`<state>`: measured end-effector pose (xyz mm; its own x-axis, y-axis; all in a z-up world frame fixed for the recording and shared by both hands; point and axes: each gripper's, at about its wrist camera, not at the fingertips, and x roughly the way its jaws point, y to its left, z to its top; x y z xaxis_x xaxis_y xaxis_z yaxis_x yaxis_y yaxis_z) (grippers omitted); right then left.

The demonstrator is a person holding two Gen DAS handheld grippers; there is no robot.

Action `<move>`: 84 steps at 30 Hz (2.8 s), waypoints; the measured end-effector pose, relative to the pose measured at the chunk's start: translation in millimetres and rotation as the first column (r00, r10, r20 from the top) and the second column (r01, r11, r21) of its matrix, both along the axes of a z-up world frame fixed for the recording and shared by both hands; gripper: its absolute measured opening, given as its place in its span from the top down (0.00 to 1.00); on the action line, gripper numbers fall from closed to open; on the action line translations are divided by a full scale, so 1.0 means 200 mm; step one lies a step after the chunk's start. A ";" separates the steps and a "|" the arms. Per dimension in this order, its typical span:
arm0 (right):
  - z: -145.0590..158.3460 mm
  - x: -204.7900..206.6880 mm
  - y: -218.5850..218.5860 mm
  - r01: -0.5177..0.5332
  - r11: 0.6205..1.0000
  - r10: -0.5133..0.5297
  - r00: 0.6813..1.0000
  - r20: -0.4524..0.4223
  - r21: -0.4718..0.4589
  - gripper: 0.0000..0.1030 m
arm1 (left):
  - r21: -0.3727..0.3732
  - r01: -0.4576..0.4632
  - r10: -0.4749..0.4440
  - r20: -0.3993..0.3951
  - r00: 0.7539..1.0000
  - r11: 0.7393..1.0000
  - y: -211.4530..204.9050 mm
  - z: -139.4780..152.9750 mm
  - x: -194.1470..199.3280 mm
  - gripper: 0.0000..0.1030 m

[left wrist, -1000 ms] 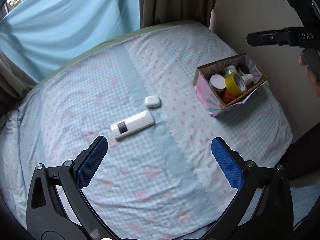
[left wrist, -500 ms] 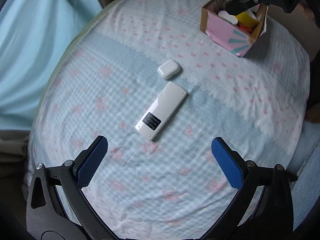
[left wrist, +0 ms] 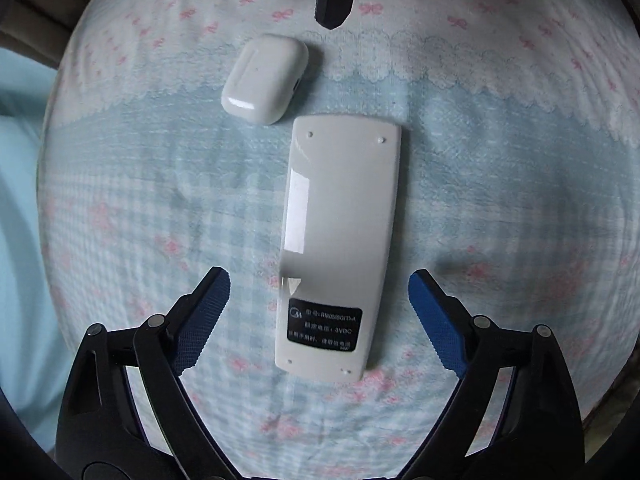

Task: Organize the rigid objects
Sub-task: 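Grasp the white remote with left tool while right tool grasps white earbud case, then lift the remote and earbud case and carry both over the cardboard box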

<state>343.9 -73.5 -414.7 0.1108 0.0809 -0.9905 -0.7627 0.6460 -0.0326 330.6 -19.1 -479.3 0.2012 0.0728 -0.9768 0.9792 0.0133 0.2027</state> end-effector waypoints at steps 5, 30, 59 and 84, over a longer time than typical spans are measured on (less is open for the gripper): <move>-0.16 0.04 0.07 -0.075 0.997 0.074 0.996 -0.048 -0.020 0.19 | 0.045 0.005 -0.004 -0.041 0.999 0.999 -0.06 -0.09 0.02 0.19; -0.18 0.06 0.12 -0.079 0.996 0.080 0.997 -0.022 0.042 0.60 | 0.019 -0.048 0.050 -0.075 0.996 0.999 -0.09 0.00 0.03 0.47; 0.35 -0.07 -0.09 0.219 0.963 -0.225 0.974 0.023 0.156 0.60 | -0.180 -0.473 0.449 -0.161 0.879 0.862 0.17 0.67 0.27 0.47; 1.26 -0.74 -1.12 0.535 0.808 -0.570 0.816 0.097 0.247 0.60 | -0.398 -0.492 0.424 -0.251 0.870 0.774 -0.98 1.50 -0.09 0.47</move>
<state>195.4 -297.1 -162.9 0.3509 0.1499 -0.9243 -0.2696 0.9615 0.0536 313.4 -215.1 -178.9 0.1146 -0.3173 -0.9414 0.8506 0.5209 -0.0721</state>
